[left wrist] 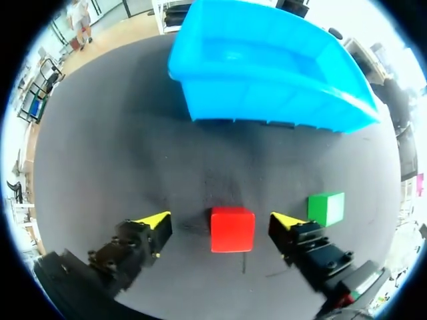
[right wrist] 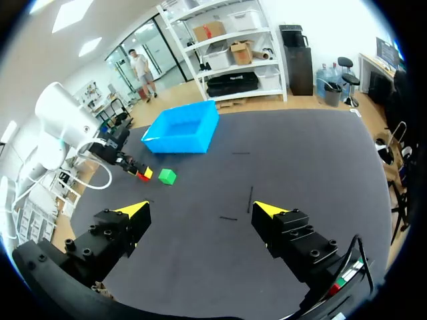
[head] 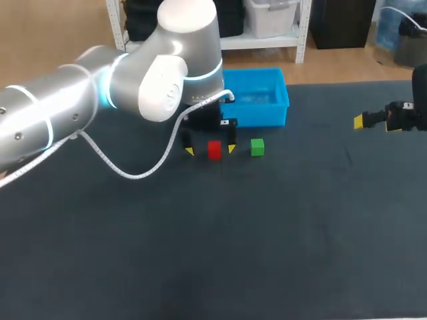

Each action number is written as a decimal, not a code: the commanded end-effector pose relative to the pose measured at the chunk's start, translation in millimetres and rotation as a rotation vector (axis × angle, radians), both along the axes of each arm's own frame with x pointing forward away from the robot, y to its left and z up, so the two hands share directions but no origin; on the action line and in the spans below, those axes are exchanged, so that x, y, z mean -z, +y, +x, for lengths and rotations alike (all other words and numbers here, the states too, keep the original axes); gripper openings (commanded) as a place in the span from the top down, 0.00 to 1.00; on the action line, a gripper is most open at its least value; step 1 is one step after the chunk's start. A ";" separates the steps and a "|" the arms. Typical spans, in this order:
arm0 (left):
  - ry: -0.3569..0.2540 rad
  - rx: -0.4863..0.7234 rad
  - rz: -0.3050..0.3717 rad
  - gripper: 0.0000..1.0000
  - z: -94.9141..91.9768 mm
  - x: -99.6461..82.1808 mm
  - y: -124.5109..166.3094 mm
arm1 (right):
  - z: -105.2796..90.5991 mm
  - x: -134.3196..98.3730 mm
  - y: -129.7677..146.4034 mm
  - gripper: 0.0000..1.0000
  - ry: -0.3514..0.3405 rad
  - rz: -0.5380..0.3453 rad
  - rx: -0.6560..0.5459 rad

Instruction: Use the left arm to pick the red cube and place it into the blue plastic box first, then use the right arm to grasp the green cube and put it into the same blue plastic box after the first action is fully finished.

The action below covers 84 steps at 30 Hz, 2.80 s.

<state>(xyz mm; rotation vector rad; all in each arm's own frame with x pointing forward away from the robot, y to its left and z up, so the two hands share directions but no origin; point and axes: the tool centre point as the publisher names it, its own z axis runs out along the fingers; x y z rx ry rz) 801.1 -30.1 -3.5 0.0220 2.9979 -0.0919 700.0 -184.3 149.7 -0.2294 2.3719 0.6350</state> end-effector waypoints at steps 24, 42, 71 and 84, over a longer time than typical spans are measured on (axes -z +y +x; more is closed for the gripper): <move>-0.029 0.039 0.015 1.00 7.4 -10.2 -4.7 | 0.0 0.0 -0.4 0.00 0.000 0.000 -0.001; -0.228 0.201 -0.101 1.00 6.3 -98.6 5.8 | 0.0 0.0 -0.4 0.00 0.000 0.000 -0.001; -0.346 0.375 -0.207 1.00 -9.7 -116.9 34.1 | 0.0 0.0 -0.4 0.00 0.000 0.000 -0.001; -0.366 0.458 -0.227 1.00 19.7 -125.6 25.9 | 0.0 0.0 -0.4 0.00 0.000 0.000 -0.001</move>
